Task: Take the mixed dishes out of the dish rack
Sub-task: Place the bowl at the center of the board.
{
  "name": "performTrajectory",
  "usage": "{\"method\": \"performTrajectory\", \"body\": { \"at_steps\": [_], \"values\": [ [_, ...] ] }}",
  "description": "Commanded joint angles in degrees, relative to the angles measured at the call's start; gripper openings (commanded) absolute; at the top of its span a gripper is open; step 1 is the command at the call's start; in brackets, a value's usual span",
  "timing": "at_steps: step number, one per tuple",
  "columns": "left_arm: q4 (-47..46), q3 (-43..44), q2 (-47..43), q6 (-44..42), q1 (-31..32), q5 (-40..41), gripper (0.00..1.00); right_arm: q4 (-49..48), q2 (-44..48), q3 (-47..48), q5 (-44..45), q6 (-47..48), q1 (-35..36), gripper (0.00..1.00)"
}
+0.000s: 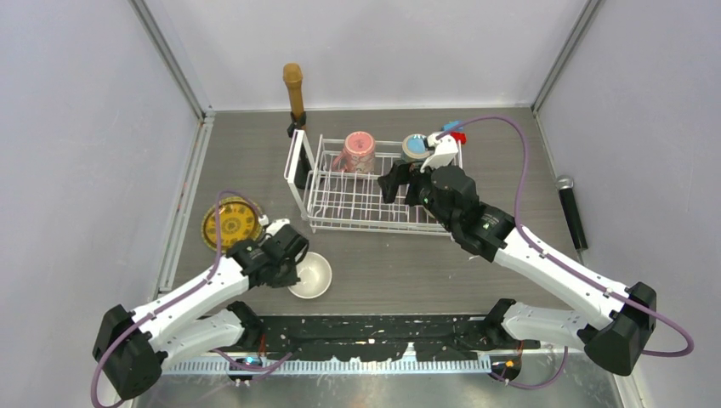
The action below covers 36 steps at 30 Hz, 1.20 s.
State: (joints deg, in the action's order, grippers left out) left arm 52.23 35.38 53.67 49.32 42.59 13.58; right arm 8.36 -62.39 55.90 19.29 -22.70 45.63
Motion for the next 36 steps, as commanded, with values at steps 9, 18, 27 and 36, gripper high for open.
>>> {"method": "performTrajectory", "body": {
  "at_steps": [9,18,27,36],
  "values": [
    [-0.7,-0.1,3.7,10.6,-3.1,12.2,0.0,-1.9,-0.2,0.8,4.3,-1.3,-1.1,1.0],
    [-0.1,-0.9,1.9,11.8,-4.3,14.1,0.49,-0.4,-2.1,1.8,3.7,-1.2,-1.8,1.0],
    [10.7,5.4,-5.9,12.4,-4.3,21.4,0.99,2.8,-6.1,5.4,-4.9,1.7,-5.1,1.0],
    [5.8,10.4,-14.4,8.8,-4.3,29.0,1.0,4.3,-15.3,11.9,-23.5,14.4,-11.3,1.0]
  ]
}}
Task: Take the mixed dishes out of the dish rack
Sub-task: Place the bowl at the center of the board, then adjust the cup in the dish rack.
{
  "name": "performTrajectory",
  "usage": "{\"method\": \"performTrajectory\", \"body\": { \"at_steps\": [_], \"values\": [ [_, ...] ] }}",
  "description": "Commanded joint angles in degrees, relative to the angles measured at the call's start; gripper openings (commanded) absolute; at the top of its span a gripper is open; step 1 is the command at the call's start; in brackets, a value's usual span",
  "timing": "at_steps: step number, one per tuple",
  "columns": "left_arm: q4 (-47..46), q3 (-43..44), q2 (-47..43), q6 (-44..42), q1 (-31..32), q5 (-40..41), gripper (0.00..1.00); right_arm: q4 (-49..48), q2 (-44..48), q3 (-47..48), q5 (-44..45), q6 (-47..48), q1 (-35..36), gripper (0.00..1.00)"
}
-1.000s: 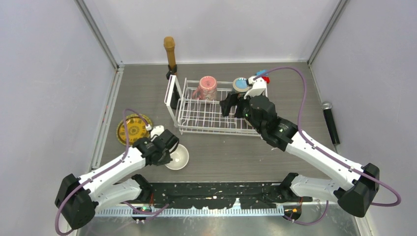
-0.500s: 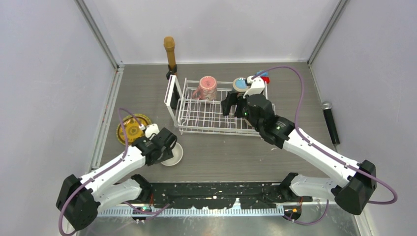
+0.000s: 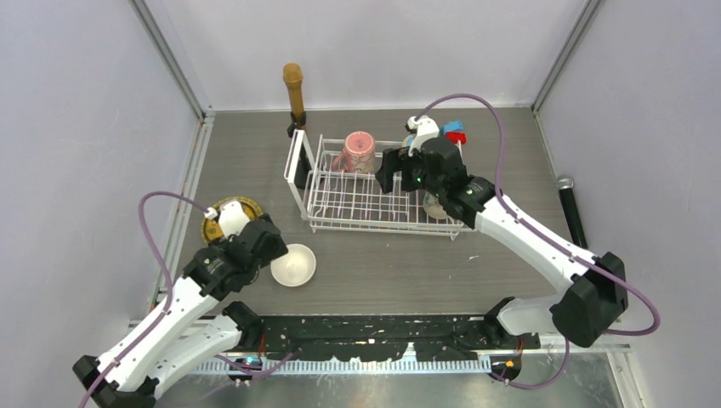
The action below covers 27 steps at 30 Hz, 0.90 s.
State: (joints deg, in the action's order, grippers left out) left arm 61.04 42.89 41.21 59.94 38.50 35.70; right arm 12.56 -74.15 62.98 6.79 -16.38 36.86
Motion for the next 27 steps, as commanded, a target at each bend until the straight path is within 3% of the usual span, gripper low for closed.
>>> {"method": "performTrajectory", "body": {
  "at_steps": [1,9,16,21,27],
  "values": [
    [-4.5,3.3,-2.3,-2.5,-0.2,7.7,1.0,0.2,-4.4,5.6,-13.4,8.6,-3.2,1.0],
    [-21.1,4.2,-3.3,-10.0,-0.3,9.2,1.0,3.5,-16.0,14.5,-21.2,25.7,-6.0,1.0],
    [-24.0,4.9,-1.7,-12.5,-0.3,9.7,1.0,4.4,-22.3,18.7,-33.9,39.4,-9.5,1.0],
    [-24.7,5.2,-2.3,-16.5,-0.2,8.6,1.0,5.3,-26.7,23.2,-35.4,44.1,-10.7,1.0],
    [-27.2,4.1,-3.5,-18.5,-0.3,7.0,1.0,13.7,-32.8,32.4,-38.5,50.4,-11.4,1.0]
  ]
}}
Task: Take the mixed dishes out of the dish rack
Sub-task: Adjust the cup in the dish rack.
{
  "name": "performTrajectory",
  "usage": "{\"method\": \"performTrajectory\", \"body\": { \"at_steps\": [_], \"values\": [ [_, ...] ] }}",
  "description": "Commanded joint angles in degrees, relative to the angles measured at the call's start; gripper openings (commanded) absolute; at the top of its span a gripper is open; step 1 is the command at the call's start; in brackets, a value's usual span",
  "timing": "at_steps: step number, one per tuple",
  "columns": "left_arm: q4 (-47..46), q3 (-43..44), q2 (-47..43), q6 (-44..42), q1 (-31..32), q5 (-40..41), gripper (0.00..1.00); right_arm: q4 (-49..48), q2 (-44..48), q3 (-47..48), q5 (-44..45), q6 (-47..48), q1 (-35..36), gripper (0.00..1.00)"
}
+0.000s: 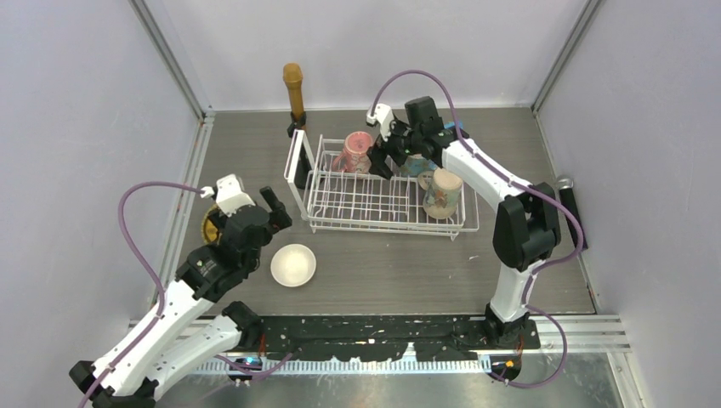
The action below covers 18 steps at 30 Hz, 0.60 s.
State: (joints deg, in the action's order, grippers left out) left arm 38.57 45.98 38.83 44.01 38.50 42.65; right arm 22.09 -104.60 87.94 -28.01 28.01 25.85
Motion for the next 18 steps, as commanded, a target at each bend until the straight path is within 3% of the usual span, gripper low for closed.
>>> {"method": "performTrajectory", "body": {
  "at_steps": [1,8,18],
  "values": [
    [-5.0,1.0,-1.1,-3.0,-0.2,-0.2,1.0,5.7,-4.0,8.5,-4.9,6.1,-0.6,1.0],
    [-5.5,1.3,-0.2,-4.2,-0.2,-0.1,1.0,9.7,-10.2,15.3,-9.0,11.2,-1.7,1.0],
    [-6.4,1.7,2.5,-5.7,-0.2,0.4,1.0,4.0,-17.3,21.3,-11.6,8.7,-1.8,1.0]
  ]
}}
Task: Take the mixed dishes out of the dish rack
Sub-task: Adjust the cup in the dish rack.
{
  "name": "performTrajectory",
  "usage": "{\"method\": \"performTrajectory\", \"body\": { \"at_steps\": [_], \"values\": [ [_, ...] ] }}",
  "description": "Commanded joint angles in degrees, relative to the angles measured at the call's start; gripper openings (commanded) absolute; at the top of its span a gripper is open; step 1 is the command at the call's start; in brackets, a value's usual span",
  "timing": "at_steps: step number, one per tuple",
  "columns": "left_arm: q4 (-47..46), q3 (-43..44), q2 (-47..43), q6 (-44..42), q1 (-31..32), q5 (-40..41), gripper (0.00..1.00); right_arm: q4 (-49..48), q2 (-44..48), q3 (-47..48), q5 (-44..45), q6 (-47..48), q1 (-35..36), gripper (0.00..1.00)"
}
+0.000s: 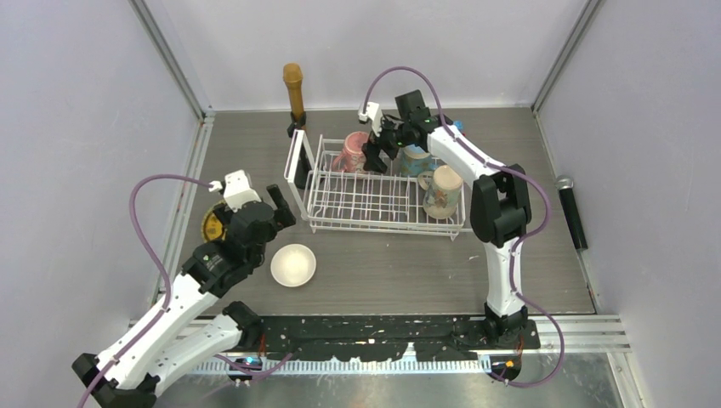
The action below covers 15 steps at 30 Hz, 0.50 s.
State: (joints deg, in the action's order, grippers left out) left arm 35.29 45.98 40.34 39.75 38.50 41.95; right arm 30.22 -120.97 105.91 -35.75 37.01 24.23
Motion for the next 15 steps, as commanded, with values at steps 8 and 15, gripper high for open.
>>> {"method": "performTrajectory", "body": {
  "at_steps": [8,15],
  "values": [
    [-2.7,1.8,1.9,-1.7,-0.3,2.0,1.0,-5.2,-4.9,7.1,-10.0,-2.5,-0.1,1.0],
    [-2.6,1.8,2.2,-1.7,-0.2,2.3,1.0,-15.1,-5.2,5.0,-6.5,-11.9,0.0,1.0]
  ]
}}
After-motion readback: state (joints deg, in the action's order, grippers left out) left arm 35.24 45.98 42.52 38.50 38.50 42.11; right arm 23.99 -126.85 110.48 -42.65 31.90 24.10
